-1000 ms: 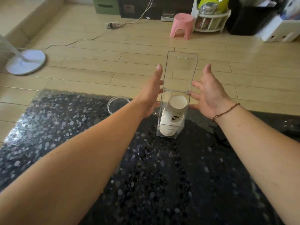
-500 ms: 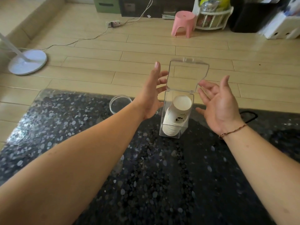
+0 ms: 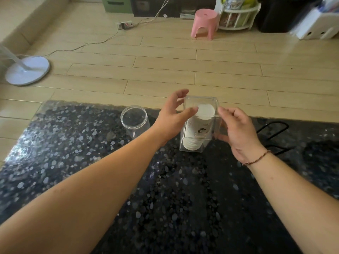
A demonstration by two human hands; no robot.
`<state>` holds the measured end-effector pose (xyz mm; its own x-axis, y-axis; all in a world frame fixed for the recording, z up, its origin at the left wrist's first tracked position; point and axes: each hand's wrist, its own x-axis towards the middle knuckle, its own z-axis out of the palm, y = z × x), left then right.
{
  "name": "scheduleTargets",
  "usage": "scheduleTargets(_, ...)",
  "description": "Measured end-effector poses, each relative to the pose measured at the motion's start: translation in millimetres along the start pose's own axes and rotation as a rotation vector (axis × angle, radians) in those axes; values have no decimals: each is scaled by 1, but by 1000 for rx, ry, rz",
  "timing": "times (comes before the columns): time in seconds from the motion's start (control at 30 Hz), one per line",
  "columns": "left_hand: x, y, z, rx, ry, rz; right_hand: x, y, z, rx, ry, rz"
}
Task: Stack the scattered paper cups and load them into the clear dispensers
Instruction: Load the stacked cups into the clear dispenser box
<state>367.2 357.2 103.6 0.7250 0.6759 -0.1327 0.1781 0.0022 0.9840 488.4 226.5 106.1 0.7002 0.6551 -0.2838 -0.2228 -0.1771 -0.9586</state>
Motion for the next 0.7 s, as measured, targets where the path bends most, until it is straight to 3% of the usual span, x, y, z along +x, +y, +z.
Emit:
scheduleTargets(0.13, -9, -9, -9, 46, -101, -38, -7, 9, -4, -85, 44, 50)
scheduleTargets(0.27, -15, -14, -19, 296, -239, 29, -17, 19, -4, -416, 59, 95)
scheduleTargets(0.4, -11, 4, -23, 324, -133, 29, -23, -5, 0, -422, 115, 13)
scheduleTargets(0.53, 0, 18, -27, 147, -64, -94, -14, -28, 6, -327, 125, -82)
scheduleTargets(0.7, 17, 30, -16, 198, -58, -139, 12, -39, 10, -233, -53, -119)
